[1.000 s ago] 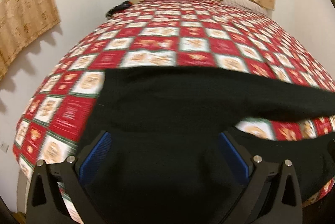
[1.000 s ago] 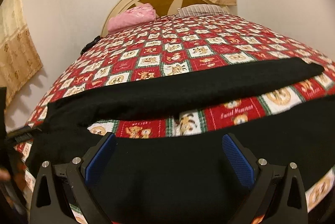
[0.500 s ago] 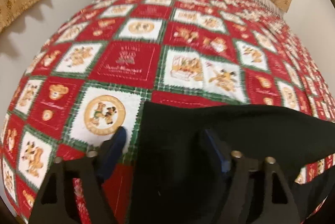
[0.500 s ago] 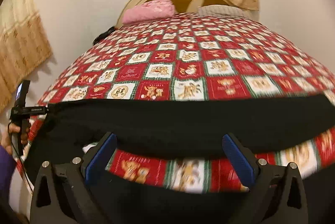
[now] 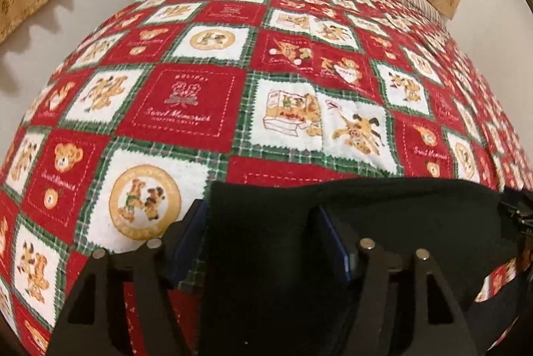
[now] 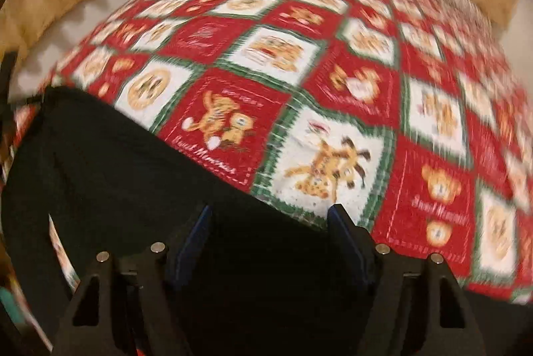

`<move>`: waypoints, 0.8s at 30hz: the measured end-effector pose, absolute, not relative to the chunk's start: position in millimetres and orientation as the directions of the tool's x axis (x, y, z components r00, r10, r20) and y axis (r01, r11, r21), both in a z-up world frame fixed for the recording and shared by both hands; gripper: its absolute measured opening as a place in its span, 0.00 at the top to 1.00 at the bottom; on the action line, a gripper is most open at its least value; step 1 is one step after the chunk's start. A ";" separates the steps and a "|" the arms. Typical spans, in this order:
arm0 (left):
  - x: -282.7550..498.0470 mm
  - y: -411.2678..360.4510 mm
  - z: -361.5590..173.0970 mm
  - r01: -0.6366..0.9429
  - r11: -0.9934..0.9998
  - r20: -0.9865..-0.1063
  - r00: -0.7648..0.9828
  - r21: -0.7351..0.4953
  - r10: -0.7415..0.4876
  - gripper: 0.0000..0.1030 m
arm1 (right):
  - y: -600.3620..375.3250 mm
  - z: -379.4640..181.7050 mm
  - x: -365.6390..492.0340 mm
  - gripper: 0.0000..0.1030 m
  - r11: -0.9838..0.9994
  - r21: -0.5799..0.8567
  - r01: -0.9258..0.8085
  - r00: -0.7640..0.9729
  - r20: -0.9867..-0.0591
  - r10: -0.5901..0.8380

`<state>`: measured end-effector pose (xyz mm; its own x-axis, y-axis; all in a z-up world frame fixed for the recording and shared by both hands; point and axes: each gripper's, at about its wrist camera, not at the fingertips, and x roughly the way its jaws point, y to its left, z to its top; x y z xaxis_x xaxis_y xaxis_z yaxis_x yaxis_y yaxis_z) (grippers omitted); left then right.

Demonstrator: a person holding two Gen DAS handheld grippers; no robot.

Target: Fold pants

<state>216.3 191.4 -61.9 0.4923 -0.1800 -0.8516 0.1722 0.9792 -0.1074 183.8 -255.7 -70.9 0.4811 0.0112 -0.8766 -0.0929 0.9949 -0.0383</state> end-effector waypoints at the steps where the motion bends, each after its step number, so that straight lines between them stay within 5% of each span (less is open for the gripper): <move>1: 216.2 189.8 -61.5 0.182 0.978 -0.845 0.503 -0.104 -0.183 0.37 | -251.3 -69.1 183.3 0.56 0.992 -0.050 -0.117 0.479 -0.878 0.012; 2: 218.6 188.9 -61.4 0.183 0.978 -0.843 0.506 -0.103 -0.184 0.40 | -248.4 -66.6 183.3 0.92 0.988 -0.008 -0.152 0.459 -0.886 0.063; 7: 225.0 190.0 -47.5 0.172 0.965 -0.832 0.490 -0.198 -0.259 0.65 | -240.9 -35.1 172.2 0.94 0.991 -0.065 -0.116 0.542 -0.841 0.008; 17: 157.9 213.4 40.6 0.238 0.932 -0.631 0.687 -0.274 -0.361 0.65 | -208.9 71.1 60.7 0.95 0.989 0.042 -0.143 0.801 -0.582 0.140; 24: 72.7 241.5 36.7 0.281 0.914 -0.521 0.755 -0.292 -0.398 0.64 | -160.4 49.2 -35.9 0.95 0.972 0.038 -0.232 0.786 -0.581 0.210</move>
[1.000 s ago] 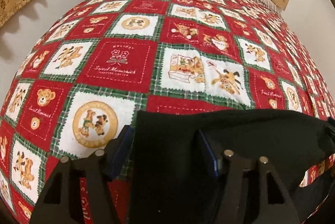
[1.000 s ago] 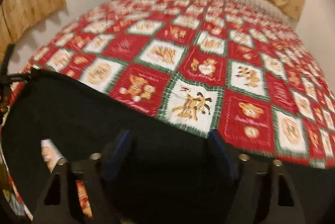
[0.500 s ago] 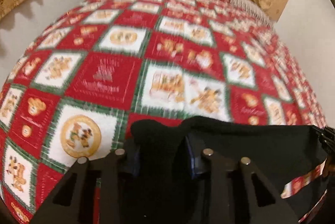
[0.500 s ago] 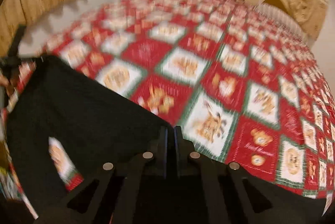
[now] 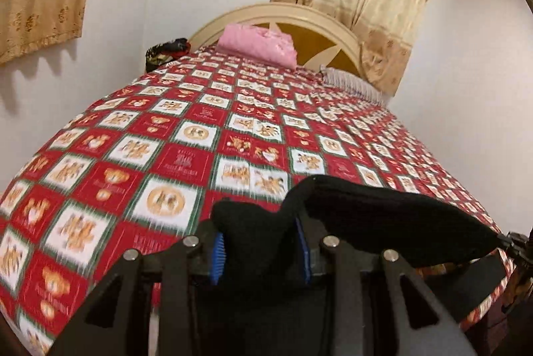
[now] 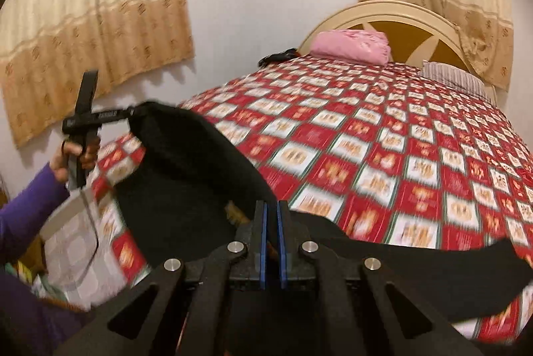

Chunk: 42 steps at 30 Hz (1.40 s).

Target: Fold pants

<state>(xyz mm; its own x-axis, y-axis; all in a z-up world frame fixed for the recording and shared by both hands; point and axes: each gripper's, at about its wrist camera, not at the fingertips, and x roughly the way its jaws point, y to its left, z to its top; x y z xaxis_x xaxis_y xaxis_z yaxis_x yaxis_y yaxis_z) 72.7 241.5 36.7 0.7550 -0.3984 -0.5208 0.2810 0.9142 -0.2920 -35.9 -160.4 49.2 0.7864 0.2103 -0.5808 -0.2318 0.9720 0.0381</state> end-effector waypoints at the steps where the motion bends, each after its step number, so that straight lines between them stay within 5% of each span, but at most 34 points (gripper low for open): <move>1: 61.4 246.2 30.3 0.281 0.916 -0.514 0.761 -0.288 -0.395 0.64 | -155.7 41.4 -46.9 0.95 0.970 0.039 -0.240 0.779 -0.589 0.216; 6: 24.0 267.9 -7.3 0.231 0.925 -0.510 0.781 -0.300 -0.361 0.50 | -141.1 -23.4 -75.5 0.95 0.974 0.046 -0.220 0.705 -0.683 0.192; 12: -1.2 275.2 -45.2 0.148 0.963 -0.619 0.741 -0.226 -0.259 0.37 | -132.7 -73.8 -89.8 0.95 0.976 0.014 -0.218 0.637 -0.756 0.153; 17: -17.6 287.1 -59.0 0.105 0.985 -0.685 0.708 -0.139 -0.173 0.19 | -128.8 -71.4 -100.4 0.94 0.966 -0.019 -0.259 0.616 -0.774 0.150; 21: -30.6 304.2 -60.9 0.031 0.999 -0.745 0.666 -0.022 -0.037 0.18 | -131.7 -64.2 -102.3 0.93 0.961 -0.012 -0.278 0.591 -0.790 0.161; 26: -42.2 304.2 -21.4 -0.017 1.000 -0.673 0.739 0.001 0.013 0.17 | -138.5 -13.8 -93.5 0.91 0.941 0.137 -0.310 0.668 -0.673 0.318; 27: -39.0 296.3 -13.8 -0.008 1.000 -0.652 0.758 -0.001 0.006 0.17 | -139.8 -7.3 -85.1 0.87 0.934 0.175 -0.310 0.682 -0.644 0.347; 28: -33.7 281.8 -4.1 0.016 1.000 -0.625 0.780 -0.013 -0.021 0.17 | -141.5 -0.6 -71.5 0.68 0.929 0.220 -0.297 0.701 -0.610 0.369; 29: -28.6 272.2 0.4 0.036 0.999 -0.612 0.789 -0.026 -0.044 0.17 | -140.4 2.4 -59.7 0.37 0.927 0.245 -0.284 0.717 -0.588 0.375; 31: -10.7 238.4 8.8 0.099 0.992 -0.583 0.803 -0.072 -0.123 0.17 | -135.0 5.2 -35.9 0.21 0.915 0.290 -0.280 0.759 -0.517 0.396; 35: 12.7 183.2 -9.1 0.107 0.991 -0.607 0.784 -0.077 -0.132 0.17 | -116.0 -10.1 24.8 0.21 0.863 0.432 -0.262 0.711 -0.518 0.475; 42: 6.1 152.2 -63.9 -0.028 0.998 -0.646 0.762 0.052 0.055 0.17 | -79.2 -50.2 91.1 0.21 0.871 0.394 -0.293 0.610 -0.624 0.488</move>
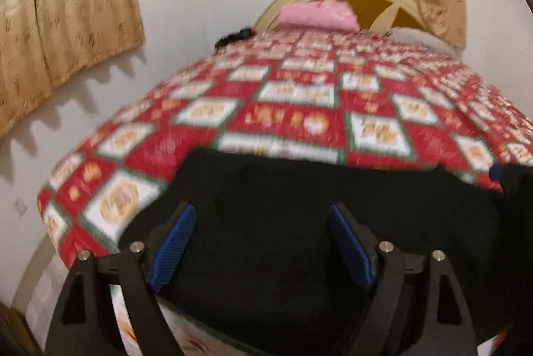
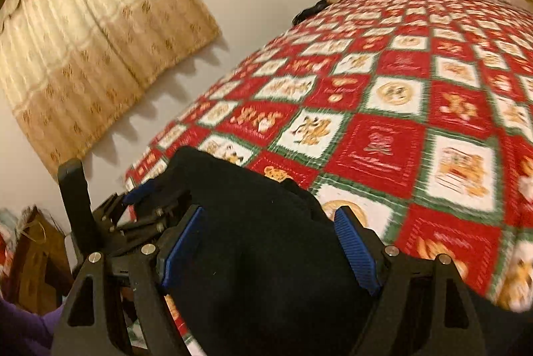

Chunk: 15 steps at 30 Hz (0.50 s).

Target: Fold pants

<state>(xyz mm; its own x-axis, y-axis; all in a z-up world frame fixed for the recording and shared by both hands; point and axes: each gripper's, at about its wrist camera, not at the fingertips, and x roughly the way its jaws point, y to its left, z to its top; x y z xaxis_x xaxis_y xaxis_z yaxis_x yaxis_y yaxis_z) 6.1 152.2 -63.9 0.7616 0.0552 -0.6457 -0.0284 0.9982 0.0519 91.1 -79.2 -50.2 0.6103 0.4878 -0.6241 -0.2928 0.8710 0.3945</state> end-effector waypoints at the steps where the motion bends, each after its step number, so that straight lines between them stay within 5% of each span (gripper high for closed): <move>1: 9.2 155.8 -74.4 -0.036 0.999 -0.678 0.734 0.022 0.042 0.16 | -76.7 -54.5 93.2 0.21 0.867 0.397 -0.301 0.598 -0.629 0.496; 6: 2.7 162.2 -76.9 -0.047 0.999 -0.642 0.766 -0.007 0.031 0.14 | -61.0 -76.5 104.5 0.21 0.827 0.444 -0.345 0.466 -0.684 0.562; 15: 5.8 153.8 -80.2 -0.050 0.999 -0.640 0.767 0.016 0.048 0.12 | -53.6 -87.4 140.5 0.20 0.787 0.532 -0.311 0.449 -0.648 0.615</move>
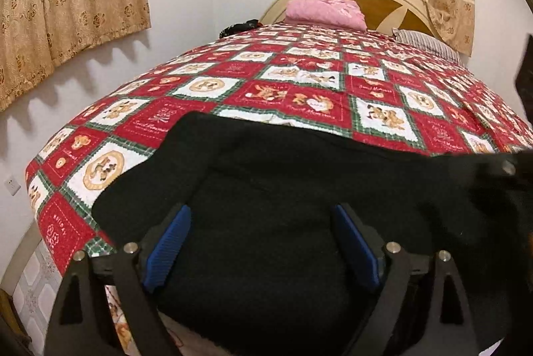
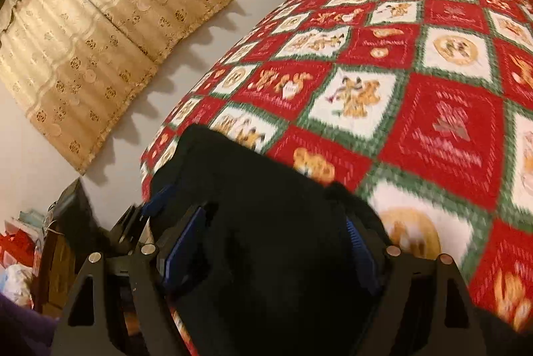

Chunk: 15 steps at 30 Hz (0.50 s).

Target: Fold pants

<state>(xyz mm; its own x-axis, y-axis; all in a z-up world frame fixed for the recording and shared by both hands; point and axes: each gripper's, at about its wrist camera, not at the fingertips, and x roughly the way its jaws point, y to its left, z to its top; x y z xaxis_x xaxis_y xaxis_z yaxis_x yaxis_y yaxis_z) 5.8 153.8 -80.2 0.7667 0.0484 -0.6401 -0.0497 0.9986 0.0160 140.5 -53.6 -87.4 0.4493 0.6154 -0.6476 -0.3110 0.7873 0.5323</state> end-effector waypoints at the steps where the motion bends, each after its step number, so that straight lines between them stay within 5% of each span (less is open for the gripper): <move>1: 5.5 154.1 -80.2 -0.049 0.999 -0.639 0.767 0.017 0.049 0.12 | -54.4 -87.0 145.8 0.20 0.785 0.541 -0.302 0.454 -0.642 0.618; 9: 6.1 152.4 -80.7 -0.047 0.999 -0.642 0.765 0.017 0.047 0.11 | -135.1 -57.9 153.9 0.21 0.813 0.571 -0.114 0.567 -0.634 0.525; 12: 6.0 151.6 -80.7 -0.049 0.999 -0.643 0.765 0.019 0.049 0.10 | -182.9 -14.8 106.2 0.21 0.931 0.364 0.036 0.714 -0.661 0.231; 15: 6.2 152.0 -80.7 -0.051 0.999 -0.643 0.764 0.017 0.050 0.10 | -250.7 17.7 54.0 0.21 0.912 0.196 0.360 0.756 -0.635 -0.162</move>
